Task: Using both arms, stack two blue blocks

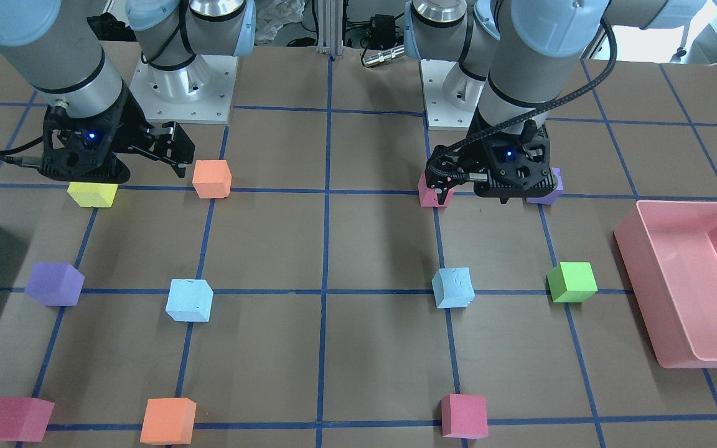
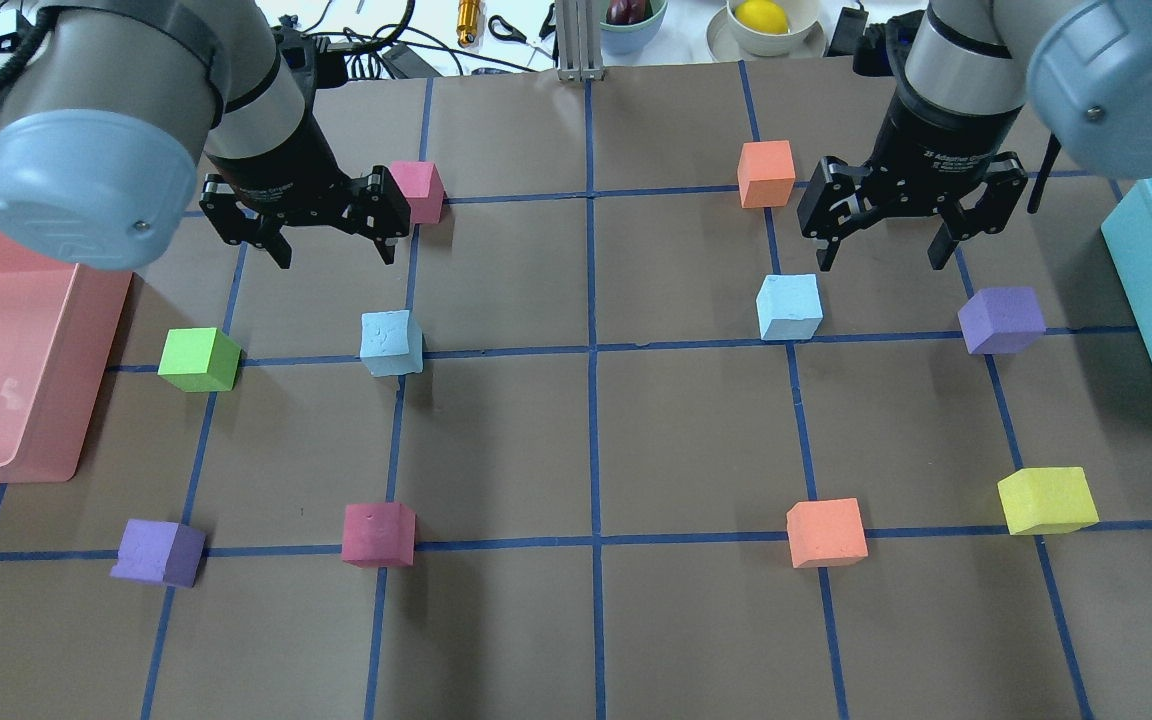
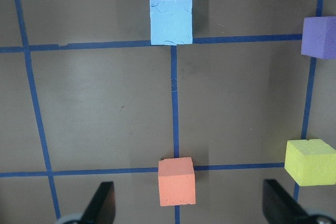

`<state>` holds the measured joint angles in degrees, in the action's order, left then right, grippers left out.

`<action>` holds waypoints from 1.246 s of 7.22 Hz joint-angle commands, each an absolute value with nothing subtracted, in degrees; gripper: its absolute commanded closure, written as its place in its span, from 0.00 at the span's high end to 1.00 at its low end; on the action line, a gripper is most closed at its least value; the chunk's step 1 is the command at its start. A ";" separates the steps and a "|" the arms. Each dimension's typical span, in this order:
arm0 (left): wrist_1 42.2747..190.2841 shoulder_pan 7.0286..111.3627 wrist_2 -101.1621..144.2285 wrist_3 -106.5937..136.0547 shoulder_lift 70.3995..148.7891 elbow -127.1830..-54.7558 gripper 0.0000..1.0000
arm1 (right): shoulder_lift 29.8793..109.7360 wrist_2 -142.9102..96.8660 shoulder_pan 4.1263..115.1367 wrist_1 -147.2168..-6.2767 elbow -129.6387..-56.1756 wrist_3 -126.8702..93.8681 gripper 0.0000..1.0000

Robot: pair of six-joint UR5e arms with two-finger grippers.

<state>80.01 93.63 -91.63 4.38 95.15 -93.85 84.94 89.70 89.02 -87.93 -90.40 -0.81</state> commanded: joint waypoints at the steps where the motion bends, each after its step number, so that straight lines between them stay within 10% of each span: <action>1: 72.99 93.34 -91.93 4.48 97.99 -97.80 1.00 | 76.59 89.91 88.95 -98.03 -90.53 -1.49 1.00; 9: 50.10 88.68 -91.23 5.36 108.01 -109.86 1.00 | 65.32 89.30 88.95 -119.53 -99.67 -1.31 1.00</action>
<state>50.91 88.69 -91.61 5.15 106.81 -109.77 66.77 89.53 89.02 -118.94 -99.53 -0.75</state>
